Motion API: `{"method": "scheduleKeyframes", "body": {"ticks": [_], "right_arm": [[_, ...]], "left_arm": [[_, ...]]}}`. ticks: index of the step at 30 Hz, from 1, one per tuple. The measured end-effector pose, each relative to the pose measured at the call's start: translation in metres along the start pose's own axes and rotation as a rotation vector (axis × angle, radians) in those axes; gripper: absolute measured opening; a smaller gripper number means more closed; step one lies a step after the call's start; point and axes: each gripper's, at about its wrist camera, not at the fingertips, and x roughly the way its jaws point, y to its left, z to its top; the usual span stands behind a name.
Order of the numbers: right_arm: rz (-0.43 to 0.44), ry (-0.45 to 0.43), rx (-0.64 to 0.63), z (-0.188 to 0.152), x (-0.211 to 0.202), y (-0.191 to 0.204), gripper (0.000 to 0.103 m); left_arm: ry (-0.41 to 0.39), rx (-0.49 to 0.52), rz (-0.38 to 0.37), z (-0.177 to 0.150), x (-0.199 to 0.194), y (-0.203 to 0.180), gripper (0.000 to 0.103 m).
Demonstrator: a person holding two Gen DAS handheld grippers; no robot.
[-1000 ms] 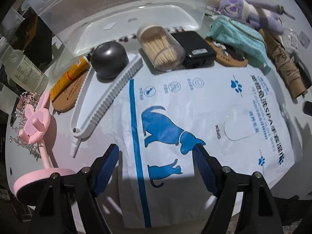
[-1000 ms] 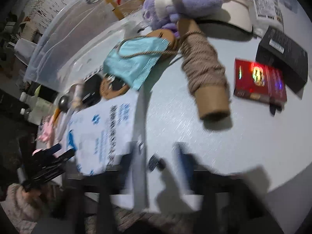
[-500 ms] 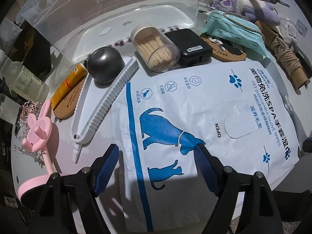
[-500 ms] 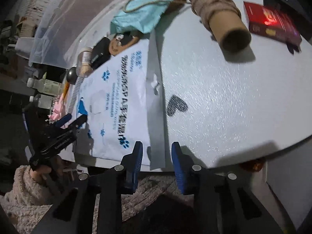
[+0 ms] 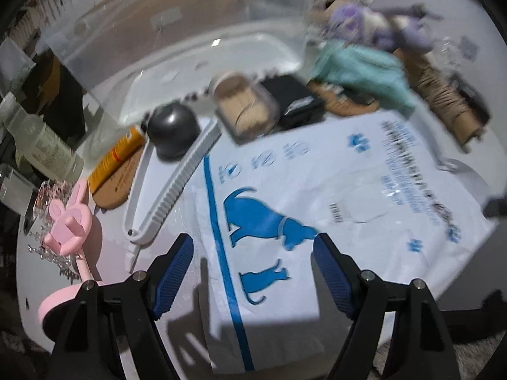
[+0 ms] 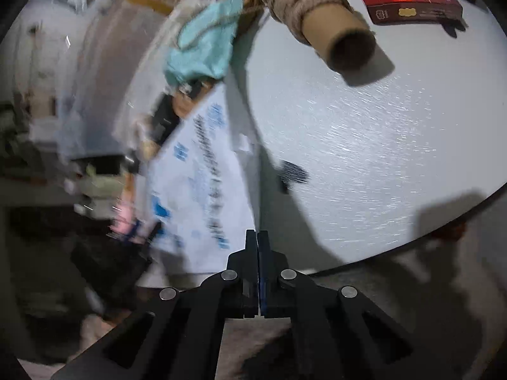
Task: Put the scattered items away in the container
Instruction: 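Grasp one edge of the white bag with the left gripper while the right gripper grasps the opposite edge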
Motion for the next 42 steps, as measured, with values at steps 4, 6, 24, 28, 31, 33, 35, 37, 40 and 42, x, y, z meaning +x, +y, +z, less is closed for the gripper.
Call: {"method": "scheduleKeyframes", "body": {"ticks": [4, 6, 24, 28, 31, 33, 35, 37, 40, 42], "right_arm": [[0.098, -0.01, 0.017, 0.01, -0.006, 0.023, 0.002], [0.149, -0.013, 0.019, 0.015, -0.008, 0.037, 0.002], [0.239, -0.055, 0.028, 0.046, -0.011, 0.072, 0.002], [0.231, -0.053, 0.035, 0.045, -0.012, 0.066, 0.002], [0.195, -0.069, -0.021, 0.043, -0.017, 0.068, 0.002], [0.129, -0.097, -0.129, 0.04, -0.025, 0.075, 0.002], [0.04, -0.122, -0.255, 0.034, -0.032, 0.084, 0.002], [-0.073, -0.135, -0.408, 0.022, -0.037, 0.093, 0.009], [-0.227, -0.157, -0.617, 0.004, -0.042, 0.102, 0.035], [-0.331, -0.188, -0.759, -0.011, -0.045, 0.107, 0.066]], "left_arm": [[-0.096, 0.07, -0.088, -0.003, -0.035, -0.01, 0.078], [-0.13, 0.127, -0.115, -0.005, -0.048, -0.02, 0.078], [-0.053, 0.369, -0.022, -0.04, -0.011, -0.066, 0.059], [-0.054, 0.384, -0.015, -0.038, -0.005, -0.067, 0.041], [-0.057, 0.403, -0.026, -0.034, -0.005, -0.069, 0.024], [-0.045, 0.388, -0.049, -0.029, -0.006, -0.067, 0.016], [-0.036, 0.363, -0.071, -0.025, -0.007, -0.065, 0.012], [-0.018, 0.326, -0.095, -0.02, -0.008, -0.06, 0.011], [0.007, 0.269, -0.13, -0.013, -0.008, -0.053, 0.01], [0.022, 0.233, -0.155, -0.008, -0.009, -0.049, 0.01]]}}
